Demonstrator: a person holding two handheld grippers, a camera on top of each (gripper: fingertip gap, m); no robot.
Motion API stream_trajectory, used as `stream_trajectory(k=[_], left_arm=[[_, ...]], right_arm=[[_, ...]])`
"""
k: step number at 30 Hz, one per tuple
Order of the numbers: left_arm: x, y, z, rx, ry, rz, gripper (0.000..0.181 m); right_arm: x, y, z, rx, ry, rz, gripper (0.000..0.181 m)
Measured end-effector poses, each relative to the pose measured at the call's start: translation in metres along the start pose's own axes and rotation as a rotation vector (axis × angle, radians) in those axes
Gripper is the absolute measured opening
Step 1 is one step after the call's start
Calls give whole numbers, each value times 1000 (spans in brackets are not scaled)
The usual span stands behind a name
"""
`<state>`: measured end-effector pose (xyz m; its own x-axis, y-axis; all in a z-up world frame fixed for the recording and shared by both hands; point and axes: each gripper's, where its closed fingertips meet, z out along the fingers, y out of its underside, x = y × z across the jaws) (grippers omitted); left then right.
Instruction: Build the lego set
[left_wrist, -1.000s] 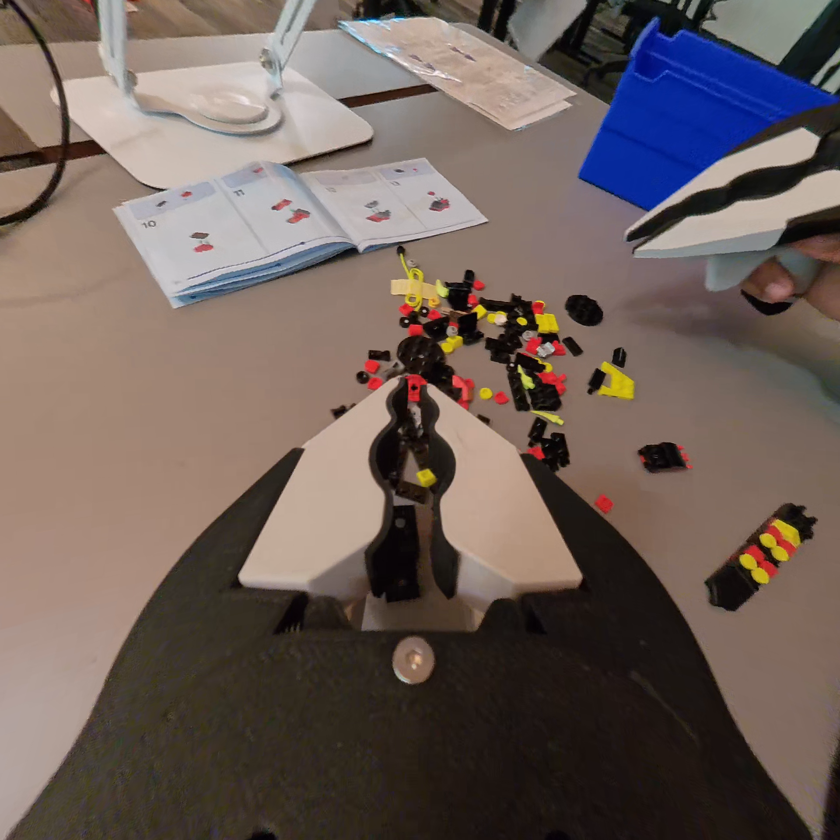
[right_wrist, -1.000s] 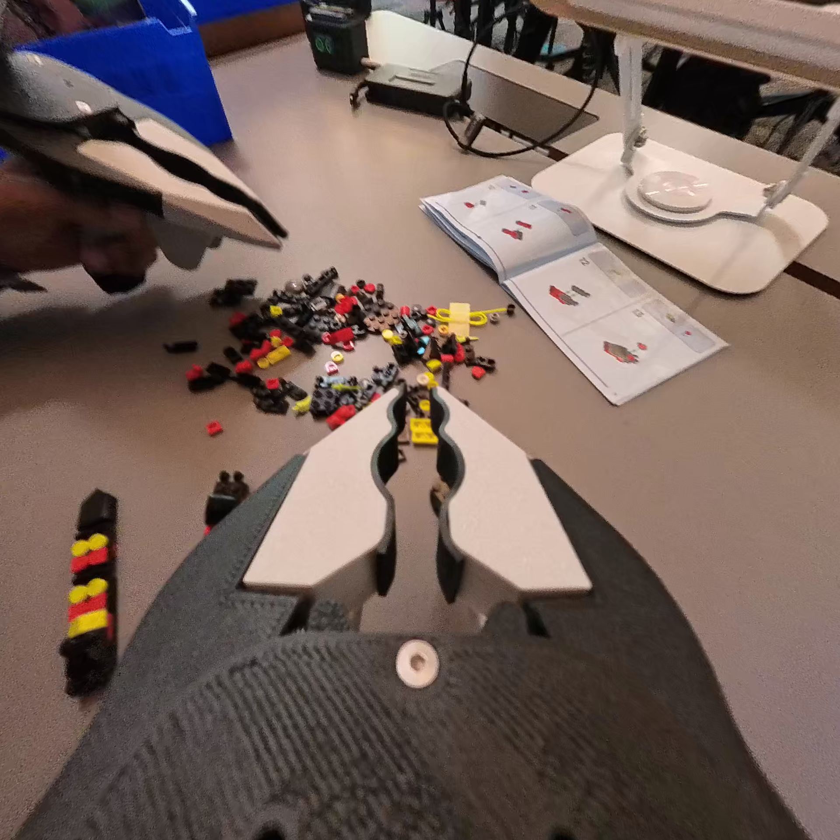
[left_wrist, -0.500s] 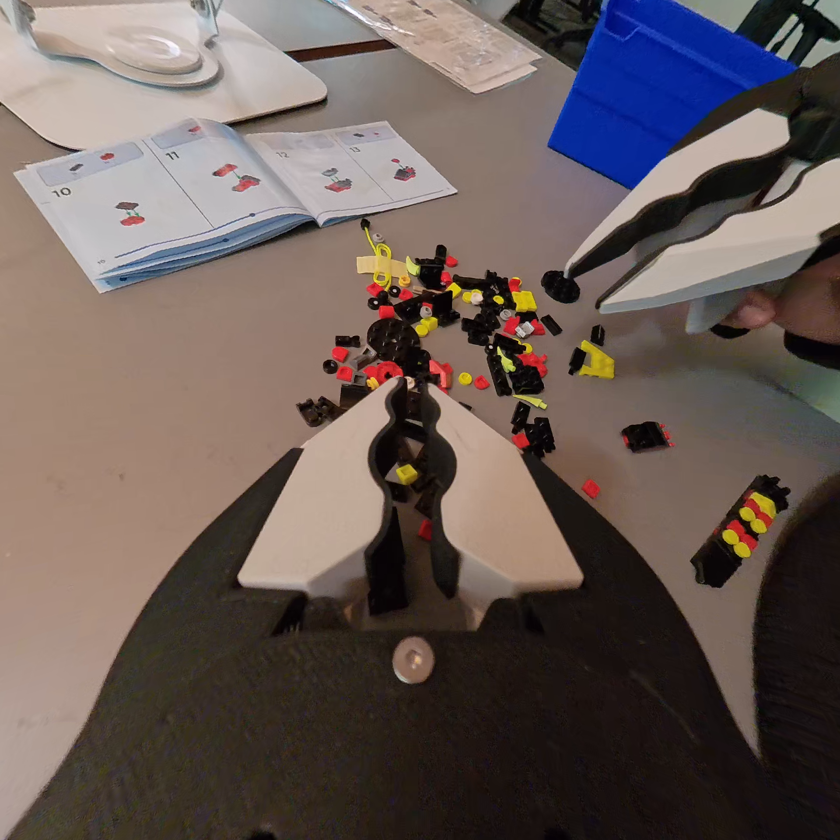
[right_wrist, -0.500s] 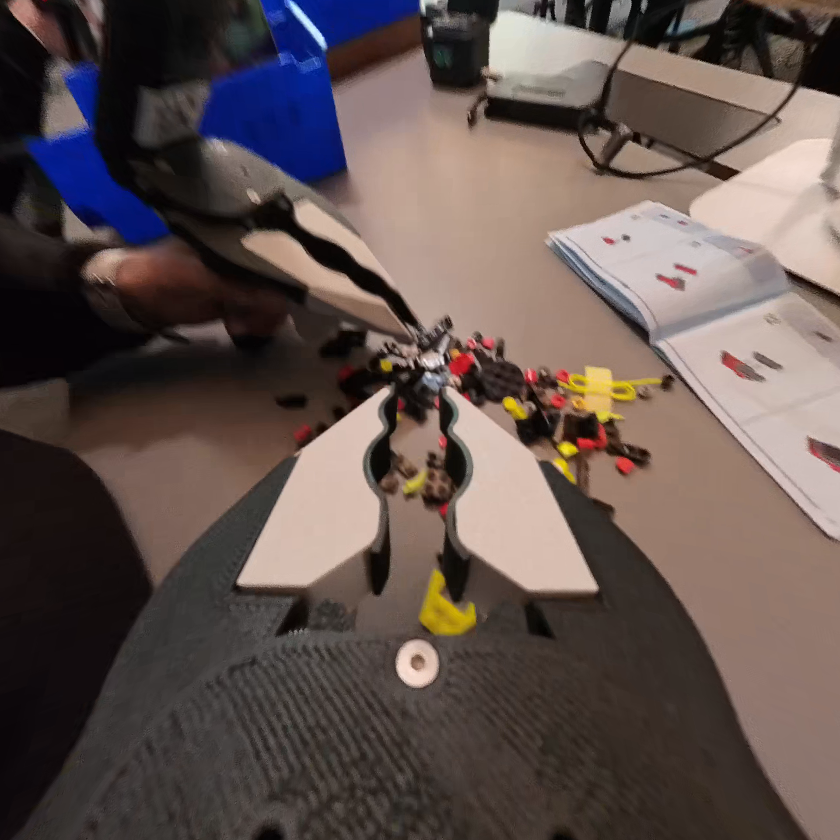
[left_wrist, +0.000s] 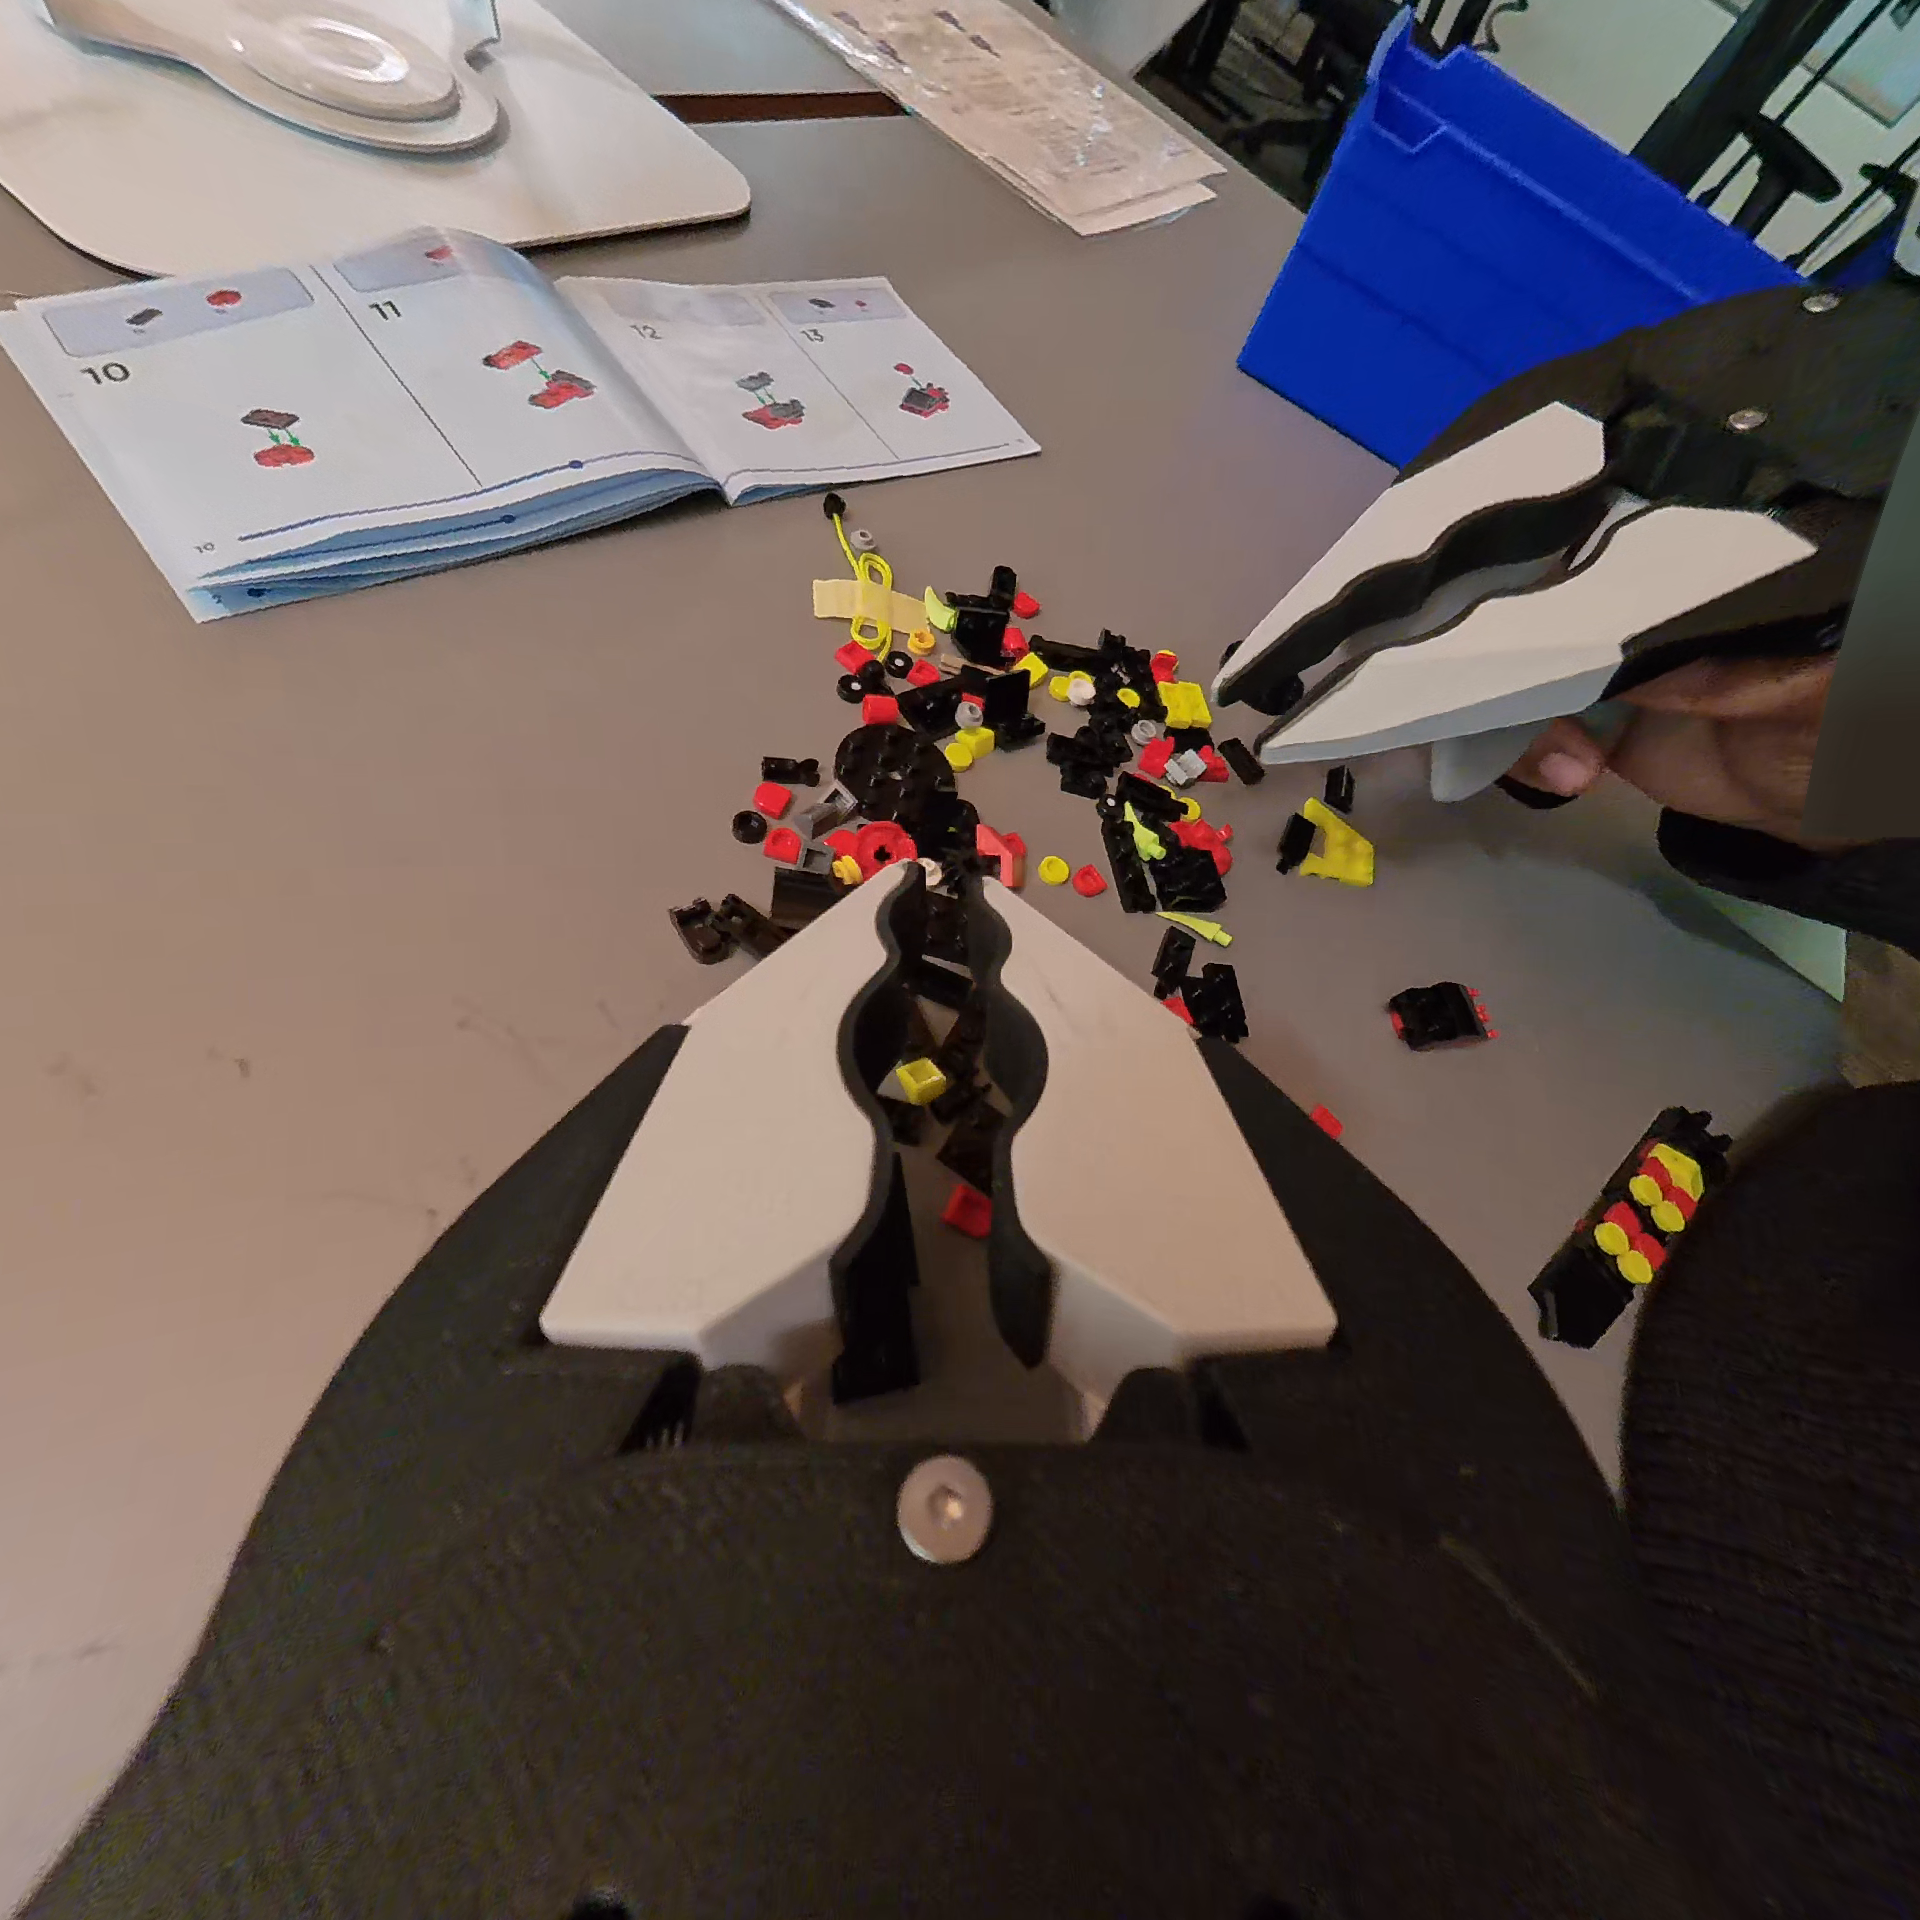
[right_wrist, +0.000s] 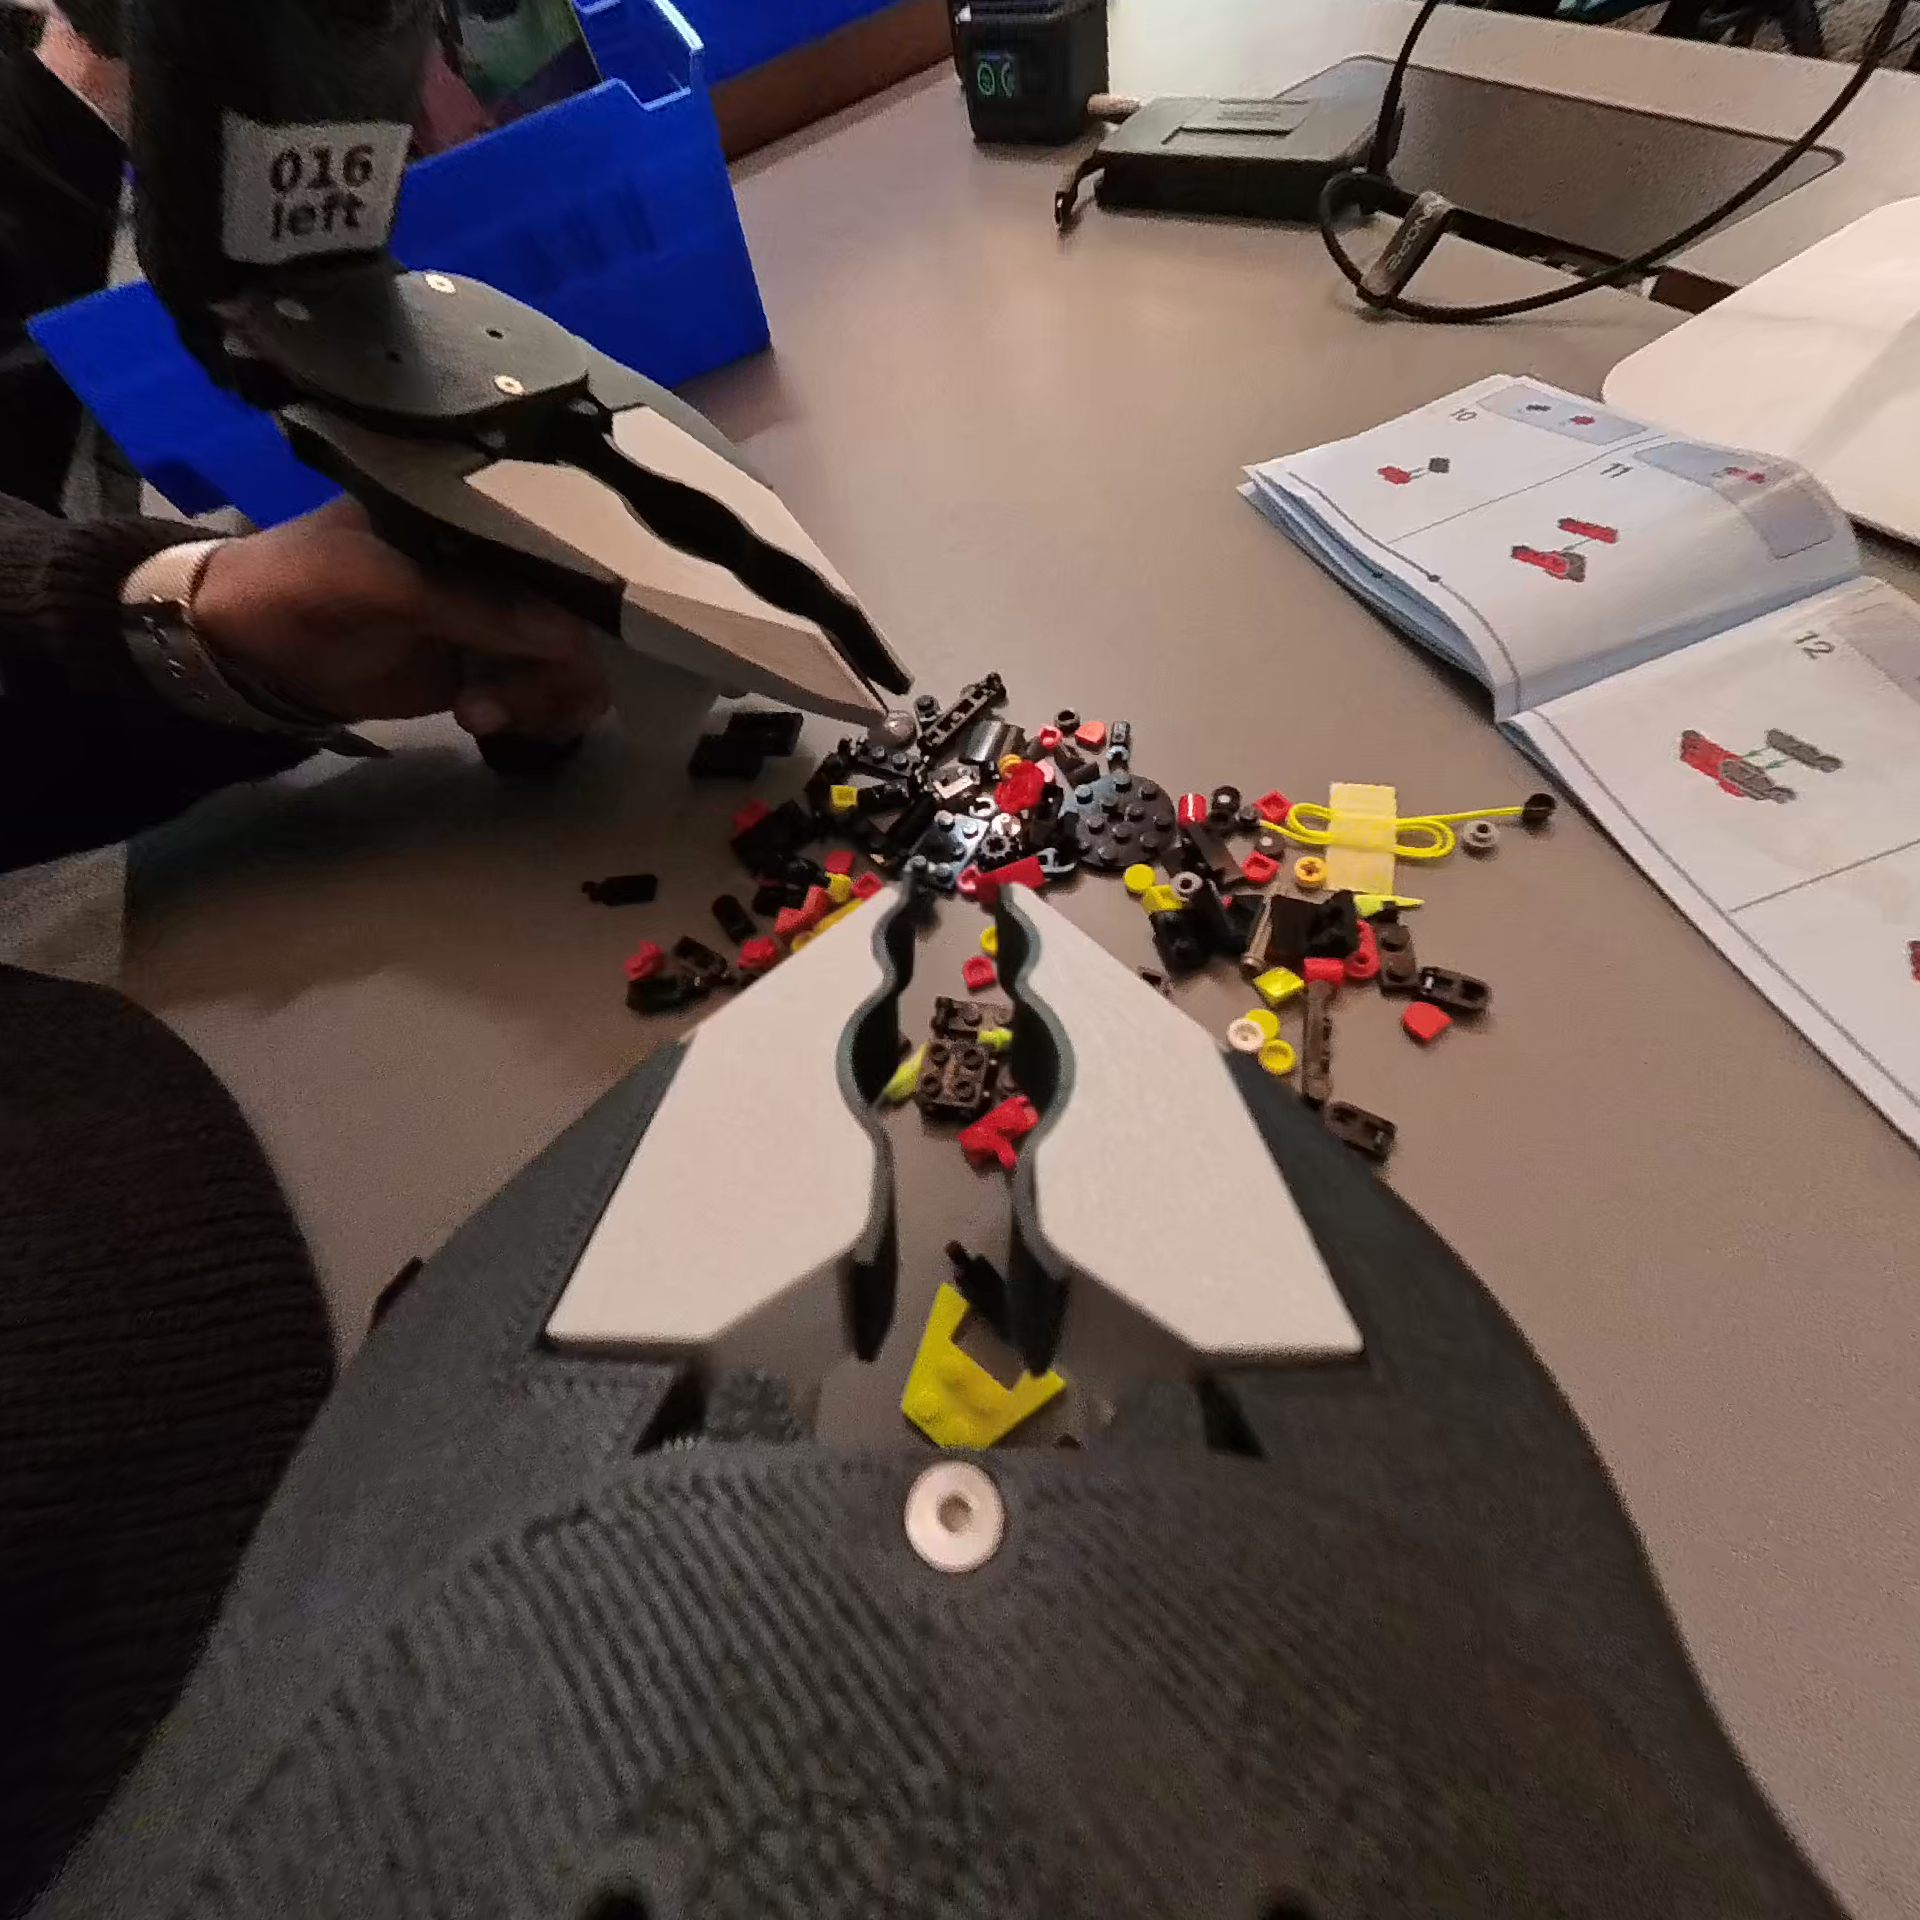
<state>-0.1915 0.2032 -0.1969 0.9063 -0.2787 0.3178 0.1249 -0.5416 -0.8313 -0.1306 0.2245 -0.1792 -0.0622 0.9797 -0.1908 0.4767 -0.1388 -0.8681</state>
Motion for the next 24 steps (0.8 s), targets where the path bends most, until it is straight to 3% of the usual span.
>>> stream_trajectory(k=[15, 19, 24], left_arm=[[3, -1, -2, 4, -5, 18, 6], [5, -1, -2, 4, 5, 13, 7], [9, -1, -2, 1, 19, 19, 7]], right_arm=[[4, 17, 11, -79, 15, -15, 15], [-5, 0, 16, 4, -72, 102, 17], [19, -18, 10, 68, -47, 160, 19]])
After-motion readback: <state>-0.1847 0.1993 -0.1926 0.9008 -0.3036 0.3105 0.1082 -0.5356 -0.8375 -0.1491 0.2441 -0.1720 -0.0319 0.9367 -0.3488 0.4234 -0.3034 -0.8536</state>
